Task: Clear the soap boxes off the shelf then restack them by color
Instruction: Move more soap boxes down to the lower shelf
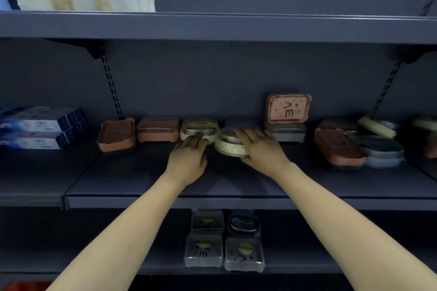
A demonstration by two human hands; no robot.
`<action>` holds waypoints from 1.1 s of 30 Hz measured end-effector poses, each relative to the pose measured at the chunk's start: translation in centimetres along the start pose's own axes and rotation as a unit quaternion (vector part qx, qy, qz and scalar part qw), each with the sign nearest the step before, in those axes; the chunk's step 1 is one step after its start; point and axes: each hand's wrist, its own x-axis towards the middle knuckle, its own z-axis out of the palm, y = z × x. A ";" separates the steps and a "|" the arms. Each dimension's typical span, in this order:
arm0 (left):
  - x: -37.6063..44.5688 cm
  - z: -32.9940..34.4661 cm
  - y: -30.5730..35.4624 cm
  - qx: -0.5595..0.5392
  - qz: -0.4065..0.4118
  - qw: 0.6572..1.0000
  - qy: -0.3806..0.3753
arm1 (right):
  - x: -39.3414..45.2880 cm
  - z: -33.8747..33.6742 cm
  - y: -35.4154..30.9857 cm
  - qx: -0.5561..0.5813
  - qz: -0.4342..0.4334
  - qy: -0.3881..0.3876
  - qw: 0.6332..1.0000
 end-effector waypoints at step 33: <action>8.4 2.7 -2.4 0.062 -0.065 0.990 -0.106 | -0.5 0.4 -0.3 0.161 0.046 -0.162 0.973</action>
